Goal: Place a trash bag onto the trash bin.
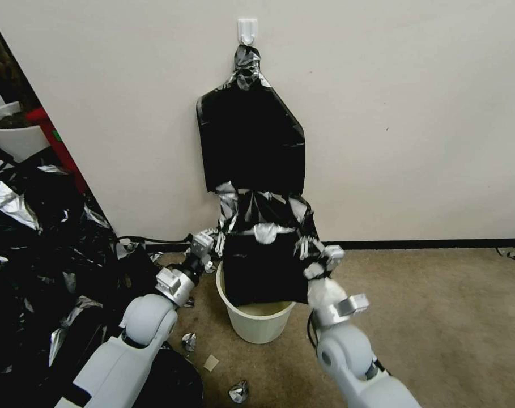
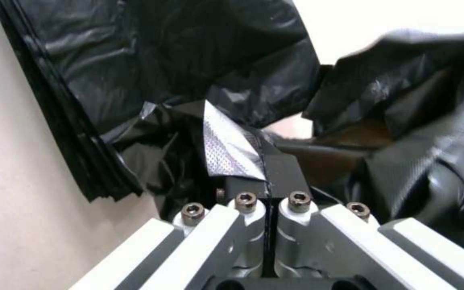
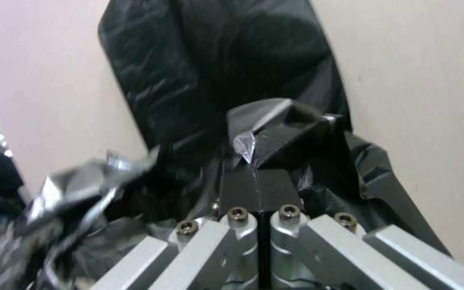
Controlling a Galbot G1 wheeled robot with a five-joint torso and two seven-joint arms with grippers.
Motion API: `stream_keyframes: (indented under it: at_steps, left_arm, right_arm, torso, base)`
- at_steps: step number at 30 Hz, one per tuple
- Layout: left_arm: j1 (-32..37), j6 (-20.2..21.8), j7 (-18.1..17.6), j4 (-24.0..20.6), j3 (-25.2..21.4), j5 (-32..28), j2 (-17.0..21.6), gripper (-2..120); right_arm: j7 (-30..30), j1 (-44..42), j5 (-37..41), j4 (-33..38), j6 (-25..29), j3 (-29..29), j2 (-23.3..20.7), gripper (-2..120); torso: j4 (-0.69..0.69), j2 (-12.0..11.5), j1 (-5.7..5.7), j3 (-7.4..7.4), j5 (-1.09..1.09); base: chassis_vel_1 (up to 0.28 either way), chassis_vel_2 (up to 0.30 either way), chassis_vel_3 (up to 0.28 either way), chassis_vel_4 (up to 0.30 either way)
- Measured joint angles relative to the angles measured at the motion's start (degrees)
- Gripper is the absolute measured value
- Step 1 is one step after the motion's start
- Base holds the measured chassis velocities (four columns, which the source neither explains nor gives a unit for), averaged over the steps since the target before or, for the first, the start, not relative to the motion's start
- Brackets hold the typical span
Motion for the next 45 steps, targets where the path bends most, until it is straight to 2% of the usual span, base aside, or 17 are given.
stream_keyframes:
  at_steps: [7,13,16,17,18,20,21,22,23,26,27,28,31,32,34,38,45]
  left_arm:
    - [0.08,1.82,2.00,-3.20,-2.69,0.83,3.63,0]
    - [1.41,2.17,3.15,-3.43,-1.68,0.83,3.95,0]
    - [3.76,5.12,0.15,-3.78,1.20,0.61,3.63,0]
    - [3.76,5.12,0.15,-3.78,1.20,0.61,3.63,0]
    - [4.82,7.25,-3.30,-4.78,3.80,0.00,4.59,0]
    - [5.31,8.33,-4.97,-5.47,5.04,-0.43,5.21,0]
    - [5.99,10.26,-7.80,-6.70,6.83,-1.13,6.26,0]
    - [7.01,14.18,-12.76,-9.12,9.03,-2.83,7.70,0]
    - [7.01,14.18,-12.76,-9.12,9.03,-2.83,7.70,0]
    - [8.75,22.71,-23.57,-15.00,12.41,-8.39,9.38,0]
    - [9.15,24.51,-26.34,-16.39,13.06,-10.06,9.55,0]
    - [9.15,24.51,-26.34,-16.39,13.06,-10.06,9.55,0]
    - [10.67,30.24,-39.06,-21.95,14.96,-19.03,9.56,0]
    - [10.67,30.24,-39.06,-21.95,14.96,-19.03,9.56,0]
    - [12.63,31.27,-46.00,-24.06,15.39,-22.76,9.47,0]
    - [15.65,30.65,-50.08,-23.97,15.55,-23.02,9.25,0]
    - [19.13,28.92,-50.73,-21.57,15.69,-18.42,7.79,0]
  right_arm:
    - [0.79,-0.11,0.05,1.37,-0.74,-3.47,0.28,0]
    - [2.28,0.50,0.02,0.45,-1.50,-3.76,0.61,0]
    - [11.91,0.11,-0.07,1.40,-6.18,-4.30,-1.04,0]
    - [11.91,0.11,-0.07,1.40,-6.18,-4.30,-1.04,0]
    - [16.66,-0.28,-0.32,2.49,-9.35,-5.08,-2.74,0]
    - [18.92,-0.64,-0.68,3.19,-11.13,-5.75,-4.00,0]
    - [21.60,-1.18,-1.01,4.28,-13.23,-6.61,-5.66,0]
    - [25.43,-2.27,-0.49,6.81,-16.47,-8.19,-7.85,0]
    - [25.43,-2.27,-0.49,6.81,-16.47,-8.19,-7.85,0]
    - [34.59,-3.91,6.81,14.12,-22.72,-10.73,-10.32,0]
    - [36.20,-4.05,8.68,15.63,-23.64,-11.08,-10.52,0]
    - [36.20,-4.05,8.68,15.63,-23.64,-11.08,-10.52,0]
    - [39.69,-4.49,13.91,20.03,-25.70,-11.90,-11.23,0]
    - [39.69,-4.49,13.91,20.03,-25.70,-11.90,-11.23,0]
    - [41.00,-5.19,16.37,21.90,-26.93,-12.63,-11.89,0]
    - [42.35,-5.74,18.33,22.09,-28.69,-13.51,-12.75,0]
    - [43.26,-4.89,19.67,19.71,-30.93,-13.91,-13.12,0]
  torso:
    - [0.00,0.00,0.00,0.00,0.00]
    - [0.01,0.00,0.00,0.00,0.00]
    - [0.01,0.00,0.00,0.00,0.00]
    - [0.01,0.00,0.00,0.00,0.00]
    - [0.00,0.00,0.00,0.00,-0.02]
    - [0.00,0.00,0.00,0.00,0.00]
    - [0.00,0.00,0.00,0.00,0.01]
    - [0.00,0.00,0.00,0.00,0.00]
    - [0.00,0.00,0.00,0.00,0.00]
    - [-0.01,0.00,0.00,0.00,0.00]
    - [0.00,0.00,0.00,0.00,0.00]
    - [0.00,0.00,0.00,0.00,0.00]
    - [0.00,0.00,0.00,-0.01,0.00]
    - [0.00,0.00,0.00,-0.01,0.00]
    - [0.00,0.01,0.00,-0.01,0.00]
    - [0.00,0.00,0.00,-0.01,0.00]
    - [0.01,0.00,0.00,0.00,0.00]
  base:
    - [0.000,0.000,0.000,0.000]
    - [0.000,0.000,0.000,0.000]
    - [0.000,0.000,0.000,0.000]
    - [0.000,0.000,0.000,0.000]
    - [0.000,0.000,0.000,0.000]
    - [0.000,0.000,0.000,0.000]
    - [0.000,0.000,0.000,0.000]
    - [0.000,0.000,0.000,0.000]
    - [0.000,0.000,0.000,0.000]
    - [0.000,0.000,0.000,0.000]
    - [0.000,0.000,0.000,0.000]
    - [0.000,0.000,0.000,0.000]
    - [0.000,0.000,0.000,0.000]
    - [0.000,0.000,0.000,0.000]
    - [0.000,0.000,0.000,0.000]
    - [0.000,0.000,0.000,0.000]
    - [0.000,0.000,0.000,0.000]
